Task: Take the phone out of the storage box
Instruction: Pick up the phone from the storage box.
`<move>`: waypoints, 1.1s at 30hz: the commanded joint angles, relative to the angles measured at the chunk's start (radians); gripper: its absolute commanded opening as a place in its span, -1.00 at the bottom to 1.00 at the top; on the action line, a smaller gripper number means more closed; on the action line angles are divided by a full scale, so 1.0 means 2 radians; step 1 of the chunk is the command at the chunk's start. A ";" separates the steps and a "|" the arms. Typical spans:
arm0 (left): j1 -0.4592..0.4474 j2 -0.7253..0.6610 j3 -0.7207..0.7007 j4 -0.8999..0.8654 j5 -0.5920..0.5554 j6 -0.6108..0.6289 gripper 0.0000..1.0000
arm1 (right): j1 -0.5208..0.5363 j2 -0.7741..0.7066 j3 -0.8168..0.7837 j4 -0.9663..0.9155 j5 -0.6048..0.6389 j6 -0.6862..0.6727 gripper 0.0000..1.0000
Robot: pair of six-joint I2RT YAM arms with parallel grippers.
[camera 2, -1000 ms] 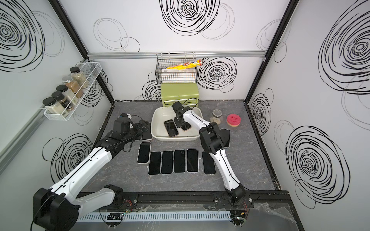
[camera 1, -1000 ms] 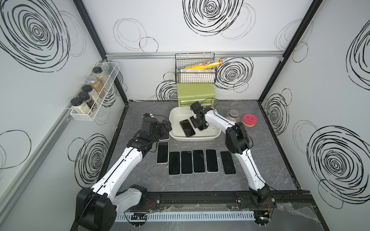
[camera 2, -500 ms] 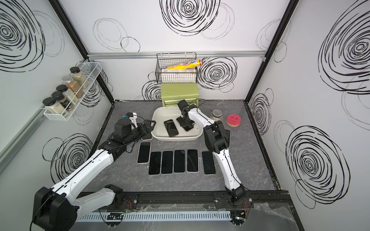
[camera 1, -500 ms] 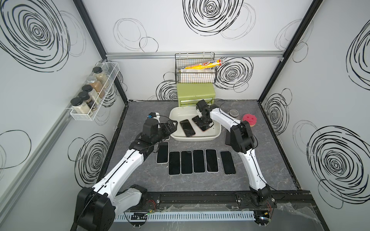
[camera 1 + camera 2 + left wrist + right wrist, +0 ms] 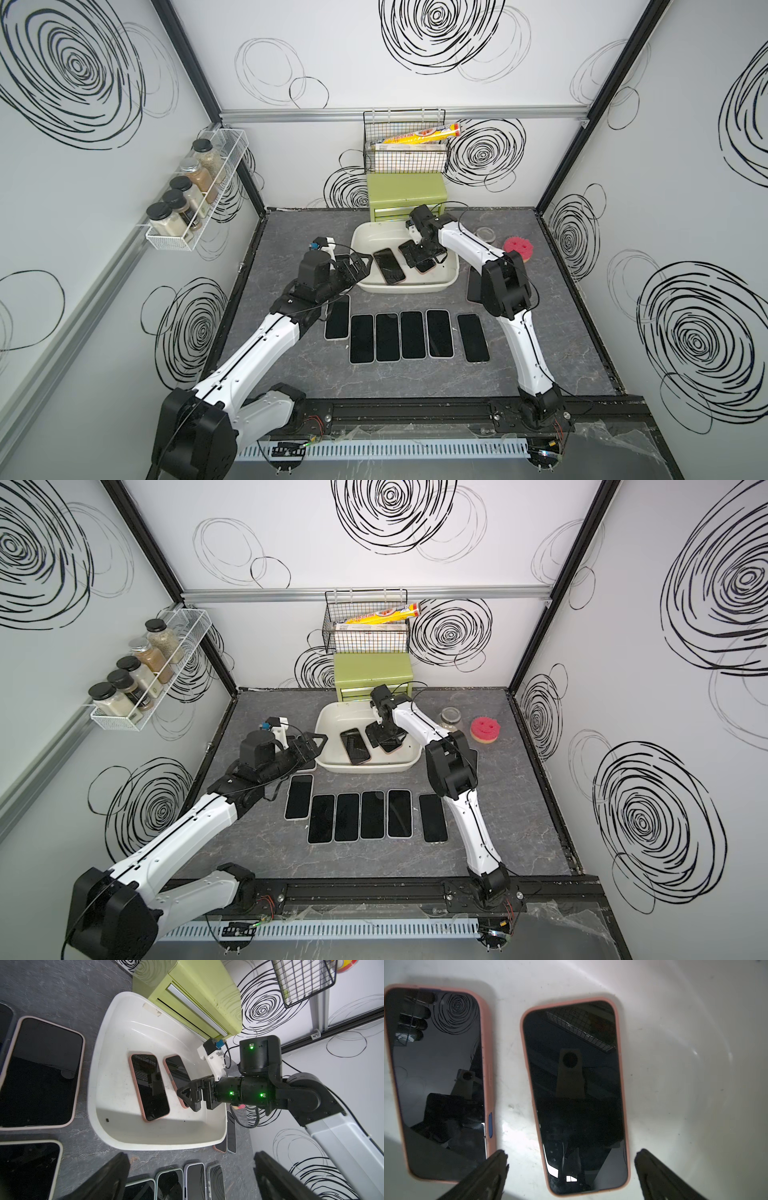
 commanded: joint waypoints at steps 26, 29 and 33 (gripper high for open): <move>-0.007 -0.030 -0.016 0.035 0.009 0.015 0.98 | -0.002 0.031 0.052 -0.011 -0.011 0.030 0.12; -0.023 -0.027 -0.017 0.073 0.020 0.017 0.98 | -0.002 0.005 0.087 -0.023 -0.026 0.059 0.04; -0.042 -0.015 -0.020 0.126 0.035 0.018 0.98 | -0.003 -0.029 0.118 -0.042 -0.054 0.081 0.03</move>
